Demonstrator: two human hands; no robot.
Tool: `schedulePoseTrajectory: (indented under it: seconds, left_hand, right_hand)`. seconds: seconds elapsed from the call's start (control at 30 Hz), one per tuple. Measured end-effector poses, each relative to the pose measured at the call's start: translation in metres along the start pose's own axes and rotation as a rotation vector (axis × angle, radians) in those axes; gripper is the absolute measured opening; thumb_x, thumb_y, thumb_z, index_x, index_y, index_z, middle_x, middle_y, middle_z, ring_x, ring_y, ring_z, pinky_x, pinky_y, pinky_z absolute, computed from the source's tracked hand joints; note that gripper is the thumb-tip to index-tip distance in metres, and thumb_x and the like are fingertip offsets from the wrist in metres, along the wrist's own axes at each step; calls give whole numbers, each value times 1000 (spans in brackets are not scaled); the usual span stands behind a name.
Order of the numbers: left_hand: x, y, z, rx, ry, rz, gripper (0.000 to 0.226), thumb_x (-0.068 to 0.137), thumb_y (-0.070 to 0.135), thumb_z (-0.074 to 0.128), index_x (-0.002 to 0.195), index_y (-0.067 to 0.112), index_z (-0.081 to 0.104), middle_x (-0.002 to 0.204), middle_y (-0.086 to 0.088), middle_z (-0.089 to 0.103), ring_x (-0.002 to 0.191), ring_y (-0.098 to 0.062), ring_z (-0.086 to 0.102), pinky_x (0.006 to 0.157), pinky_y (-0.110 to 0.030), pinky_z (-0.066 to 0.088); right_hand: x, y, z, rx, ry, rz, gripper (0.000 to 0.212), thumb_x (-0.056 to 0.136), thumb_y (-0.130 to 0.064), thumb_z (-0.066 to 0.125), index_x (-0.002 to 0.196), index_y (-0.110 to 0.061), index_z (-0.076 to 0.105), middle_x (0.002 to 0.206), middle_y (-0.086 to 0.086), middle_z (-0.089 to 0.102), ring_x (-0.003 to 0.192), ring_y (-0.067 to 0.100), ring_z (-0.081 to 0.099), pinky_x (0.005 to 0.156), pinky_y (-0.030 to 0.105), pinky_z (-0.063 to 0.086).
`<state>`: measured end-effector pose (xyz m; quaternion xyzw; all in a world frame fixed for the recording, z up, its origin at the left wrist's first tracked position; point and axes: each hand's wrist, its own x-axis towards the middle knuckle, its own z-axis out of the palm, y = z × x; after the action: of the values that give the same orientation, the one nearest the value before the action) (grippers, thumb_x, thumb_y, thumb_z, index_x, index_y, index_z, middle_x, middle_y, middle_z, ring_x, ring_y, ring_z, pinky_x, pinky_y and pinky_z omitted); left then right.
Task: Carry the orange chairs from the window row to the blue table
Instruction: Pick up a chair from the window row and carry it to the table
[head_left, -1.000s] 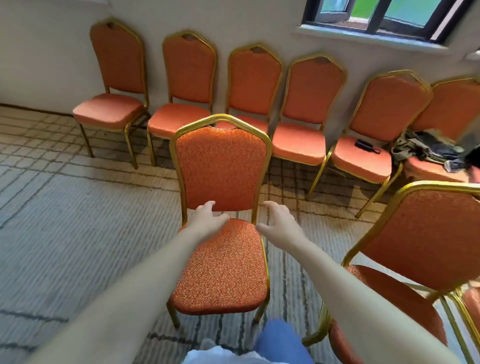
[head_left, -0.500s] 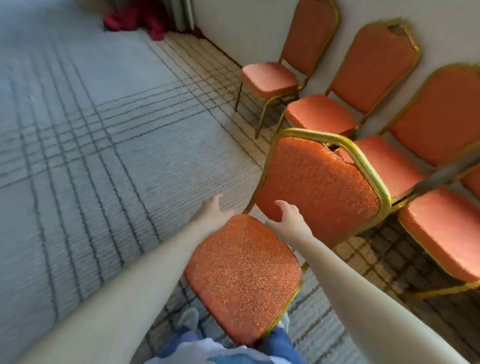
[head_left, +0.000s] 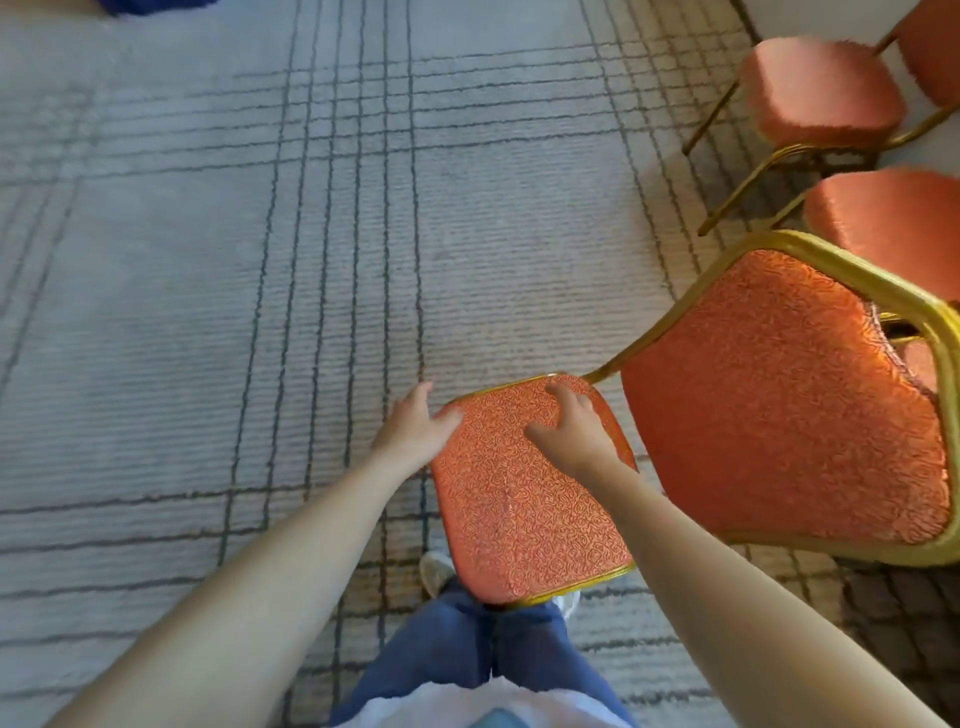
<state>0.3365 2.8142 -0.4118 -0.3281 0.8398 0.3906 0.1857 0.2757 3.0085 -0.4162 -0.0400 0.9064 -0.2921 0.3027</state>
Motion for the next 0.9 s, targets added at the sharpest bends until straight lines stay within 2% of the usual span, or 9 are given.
schedulePoseTrajectory:
  seconds: [0.1,0.27,0.4,0.5,0.53,0.63,0.7,0.8,0.9]
  left_hand:
    - [4,-17,5,-57,-17,-46,77,79,47,62,145,13,37,146,-13,44,134,-25,42,110,-34,34]
    - [21,-45,23,-71,-6,-125,62,88,35,61,142,15,40,142,-6,49,129,-22,47,100,-30,34]
    - [34,-63,42,-161,-35,-191,65,88,37,58,145,15,36,142,-8,48,125,-24,49,100,-34,39]
    - [48,-71,60,-202,-33,-242,62,91,36,56,145,14,34,135,-2,49,120,-19,50,92,-30,38]
    - [52,-72,65,-238,-36,-261,62,92,35,55,146,14,33,134,0,47,121,-19,48,94,-31,38]
    - [69,-77,87,-357,-22,-330,67,92,34,55,148,12,27,146,-11,40,128,-23,45,103,-37,37]
    - [82,-82,106,-410,6,-386,62,93,32,54,146,10,31,141,-11,46,116,-19,50,95,-33,39]
    - [96,-89,124,-411,31,-424,52,95,31,54,139,9,39,114,-4,53,87,-9,50,83,-28,38]
    - [116,-97,141,-403,36,-439,46,95,24,55,137,9,42,111,-1,51,88,-10,48,82,-28,39]
  right_hand:
    - [-1,0,13,-17,-24,15,69,91,-34,62,152,-23,32,153,8,33,137,29,39,104,44,43]
    - [12,15,33,-21,-37,47,68,90,-33,62,151,-25,33,152,7,34,128,28,47,97,43,49]
    - [30,34,44,-47,-66,83,69,91,-32,64,151,-22,33,154,7,33,136,27,40,104,42,40]
    - [53,49,52,-51,-84,100,68,92,-32,64,151,-24,32,155,5,32,139,26,37,102,42,42]
    - [61,54,54,-45,-93,100,68,92,-32,63,151,-24,32,155,5,32,138,26,38,100,42,43]
    - [89,77,59,-40,-126,109,67,92,-33,63,151,-24,32,155,5,32,138,26,37,102,44,43]
    - [111,97,63,-58,-160,121,69,92,-33,65,151,-24,32,155,6,32,138,26,38,104,45,42]
    - [132,121,64,-94,-188,145,70,92,-32,64,153,-22,30,155,6,32,139,28,37,107,47,41]
    - [159,146,70,-138,-204,119,70,92,-27,64,152,-17,31,154,10,34,140,30,35,112,46,35]
